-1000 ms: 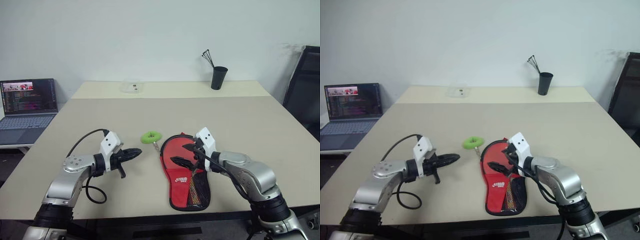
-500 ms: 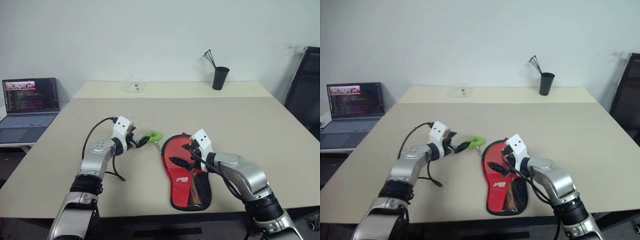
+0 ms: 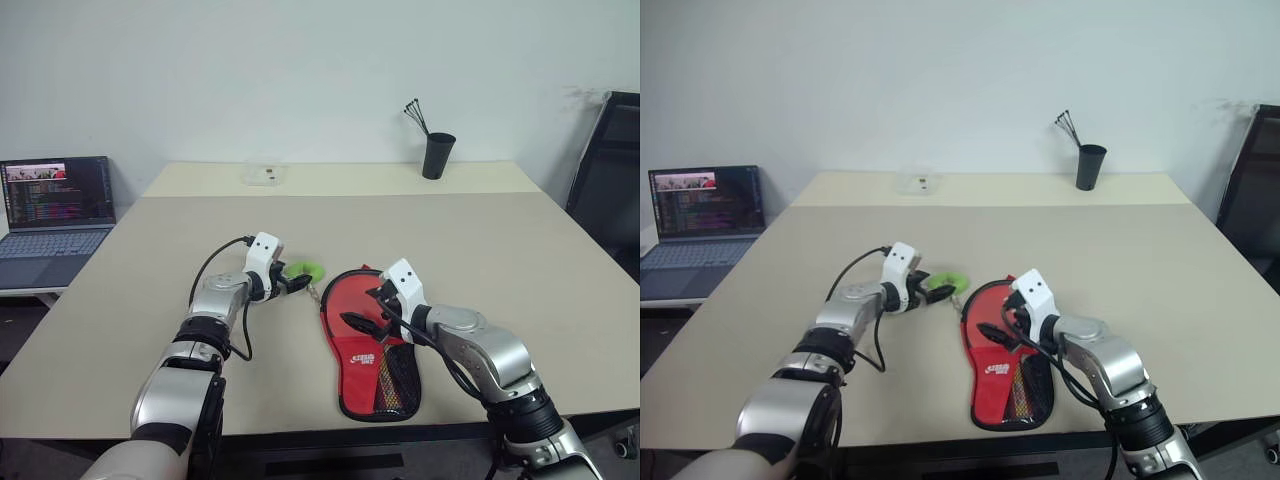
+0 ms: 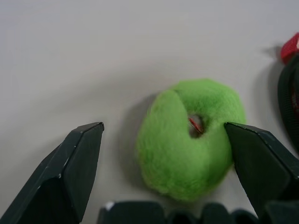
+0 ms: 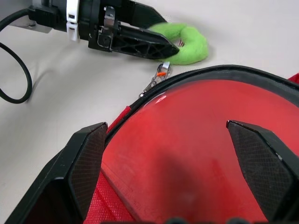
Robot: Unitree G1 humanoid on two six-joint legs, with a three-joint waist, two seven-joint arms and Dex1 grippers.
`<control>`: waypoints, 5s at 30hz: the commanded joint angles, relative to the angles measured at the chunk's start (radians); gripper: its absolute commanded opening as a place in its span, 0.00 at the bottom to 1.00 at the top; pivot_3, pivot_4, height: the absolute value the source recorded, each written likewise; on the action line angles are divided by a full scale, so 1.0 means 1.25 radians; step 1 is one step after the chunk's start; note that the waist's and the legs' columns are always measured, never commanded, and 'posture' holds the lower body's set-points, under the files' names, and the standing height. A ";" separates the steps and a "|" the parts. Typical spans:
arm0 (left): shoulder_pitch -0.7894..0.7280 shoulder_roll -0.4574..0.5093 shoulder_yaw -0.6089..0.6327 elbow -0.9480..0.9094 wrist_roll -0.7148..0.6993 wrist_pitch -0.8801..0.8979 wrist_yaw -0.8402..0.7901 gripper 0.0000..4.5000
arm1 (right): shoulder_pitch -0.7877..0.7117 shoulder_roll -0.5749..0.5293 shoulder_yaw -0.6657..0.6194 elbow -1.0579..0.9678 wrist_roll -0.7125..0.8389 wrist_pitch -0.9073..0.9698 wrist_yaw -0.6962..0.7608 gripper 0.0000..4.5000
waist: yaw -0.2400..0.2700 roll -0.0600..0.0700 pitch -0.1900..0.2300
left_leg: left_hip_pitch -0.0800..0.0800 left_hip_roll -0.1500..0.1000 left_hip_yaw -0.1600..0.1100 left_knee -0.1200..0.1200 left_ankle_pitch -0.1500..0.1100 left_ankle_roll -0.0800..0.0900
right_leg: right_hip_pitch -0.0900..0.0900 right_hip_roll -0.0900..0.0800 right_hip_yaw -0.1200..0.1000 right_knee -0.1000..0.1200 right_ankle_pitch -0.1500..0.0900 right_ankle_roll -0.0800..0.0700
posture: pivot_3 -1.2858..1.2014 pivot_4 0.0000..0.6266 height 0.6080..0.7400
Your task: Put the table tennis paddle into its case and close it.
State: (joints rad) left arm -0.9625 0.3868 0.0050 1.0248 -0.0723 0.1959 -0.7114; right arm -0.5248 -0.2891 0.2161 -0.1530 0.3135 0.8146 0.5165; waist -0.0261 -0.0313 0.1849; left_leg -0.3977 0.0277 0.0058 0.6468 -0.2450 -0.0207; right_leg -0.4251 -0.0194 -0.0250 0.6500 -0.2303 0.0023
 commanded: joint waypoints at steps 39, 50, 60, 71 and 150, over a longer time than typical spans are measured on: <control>-0.117 -0.001 -0.089 0.145 0.155 -0.173 0.043 0.00 | -0.015 0.079 0.043 0.262 -0.191 -0.153 -0.022 1.00 | -0.004 -0.004 -0.003 | 0.011 0.000 0.004 0.000 0.000 0.000 | 0.003 0.000 0.007 0.009 -0.002 0.003 | 0.52 0.24 1.00; -0.216 -0.051 -0.189 0.255 0.318 -0.256 0.194 0.00 | -0.003 0.112 0.066 0.266 -0.196 -0.123 -0.015 1.00 | -0.005 -0.006 -0.004 | 0.012 0.000 0.006 0.000 0.000 0.000 | 0.003 0.001 0.008 0.009 -0.002 0.003 | 0.52 0.24 1.00; -0.307 -0.122 -0.303 0.280 0.480 -0.318 0.350 0.00 | 0.067 0.107 0.113 0.226 -0.210 -0.096 0.007 1.00 | -0.005 -0.010 -0.007 | 0.012 0.000 0.007 0.000 0.000 0.000 | 0.003 0.001 0.008 0.009 -0.002 0.003 | 0.52 0.24 1.00; -0.383 -0.202 -0.385 0.288 0.593 -0.388 0.432 0.00 | 0.114 0.109 0.126 0.173 -0.209 -0.064 -0.002 1.00 | -0.003 -0.010 -0.007 | 0.011 0.000 0.007 -0.001 0.000 0.000 | 0.003 0.000 0.007 0.007 -0.002 0.004 | 0.52 0.24 1.00; 0.248 -0.078 -0.168 -0.473 0.031 -0.076 -0.273 0.99 | -0.260 -0.147 -0.162 0.398 -0.005 -0.112 0.118 1.00 | -0.005 -0.008 -0.008 | 0.012 0.000 0.006 -0.001 0.000 0.000 | 0.003 0.001 0.010 0.007 -0.002 0.003 | 0.52 0.24 1.00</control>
State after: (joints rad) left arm -0.6405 0.2905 -0.1949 0.4239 -0.0420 0.1076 -1.0642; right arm -0.8231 -0.4810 0.0104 0.2770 0.3447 0.7502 0.6894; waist -0.0324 -0.0412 0.1753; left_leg -0.3834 0.0279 0.0145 0.6456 -0.2451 -0.0208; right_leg -0.4214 -0.0183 -0.0127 0.6589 -0.2330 0.0063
